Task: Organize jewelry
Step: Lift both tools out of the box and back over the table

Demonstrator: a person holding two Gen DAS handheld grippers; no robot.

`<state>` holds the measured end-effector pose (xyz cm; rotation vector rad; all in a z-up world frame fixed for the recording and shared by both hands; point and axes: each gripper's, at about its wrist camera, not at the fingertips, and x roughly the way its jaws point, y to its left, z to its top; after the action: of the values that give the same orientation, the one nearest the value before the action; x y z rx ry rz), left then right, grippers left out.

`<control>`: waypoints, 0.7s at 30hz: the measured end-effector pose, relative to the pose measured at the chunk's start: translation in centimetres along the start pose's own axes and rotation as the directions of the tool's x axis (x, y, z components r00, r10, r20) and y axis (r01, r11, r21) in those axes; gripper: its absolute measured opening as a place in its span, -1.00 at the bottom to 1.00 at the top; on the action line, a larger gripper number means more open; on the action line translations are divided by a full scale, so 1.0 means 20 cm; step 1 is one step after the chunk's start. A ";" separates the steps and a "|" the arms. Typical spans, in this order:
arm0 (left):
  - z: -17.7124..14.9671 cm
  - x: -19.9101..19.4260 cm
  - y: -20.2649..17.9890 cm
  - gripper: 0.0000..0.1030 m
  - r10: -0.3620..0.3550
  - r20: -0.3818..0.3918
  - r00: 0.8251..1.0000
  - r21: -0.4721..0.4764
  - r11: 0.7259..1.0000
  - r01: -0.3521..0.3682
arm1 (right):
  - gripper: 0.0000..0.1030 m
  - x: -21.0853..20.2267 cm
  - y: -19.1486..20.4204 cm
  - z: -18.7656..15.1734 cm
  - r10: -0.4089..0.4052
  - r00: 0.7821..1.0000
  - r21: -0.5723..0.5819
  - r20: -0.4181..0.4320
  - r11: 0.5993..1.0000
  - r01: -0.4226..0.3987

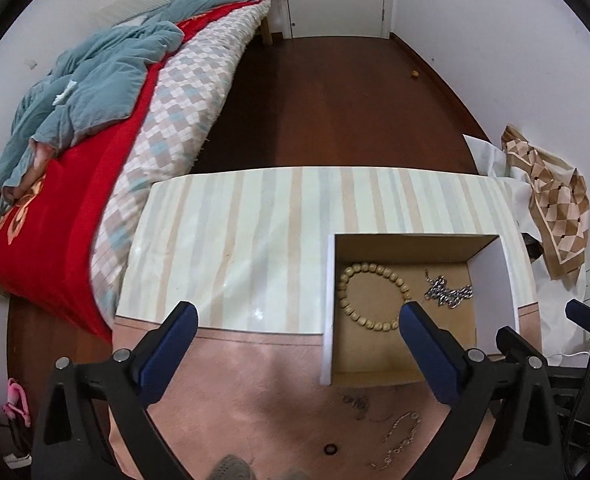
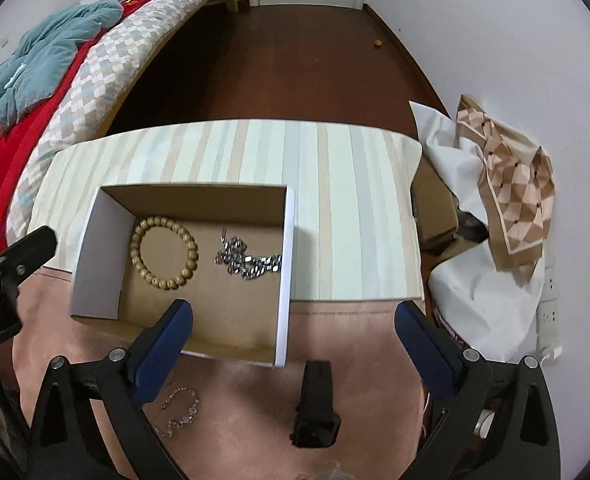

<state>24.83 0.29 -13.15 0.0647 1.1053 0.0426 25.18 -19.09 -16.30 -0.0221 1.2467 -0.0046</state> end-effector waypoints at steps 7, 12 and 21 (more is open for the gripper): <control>-0.06 -0.10 0.04 1.00 0.024 0.033 0.999 -0.020 1.000 -0.024 | 0.98 -0.07 0.04 -0.06 -0.017 0.999 0.013 0.042 1.000 0.016; -0.11 -0.22 0.05 1.00 0.027 0.086 0.996 -0.028 0.999 -0.025 | 0.98 -0.19 0.03 -0.09 -0.038 0.995 0.026 0.092 0.999 0.035; -0.24 -0.49 0.10 1.00 0.045 0.169 0.985 -0.047 0.998 -0.038 | 0.98 -0.49 0.04 -0.19 -0.061 0.980 0.042 0.189 0.998 0.054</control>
<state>16.23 1.82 -6.45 0.0513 0.9318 0.0971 18.54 -18.25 -8.30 -0.0260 1.0540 -0.0735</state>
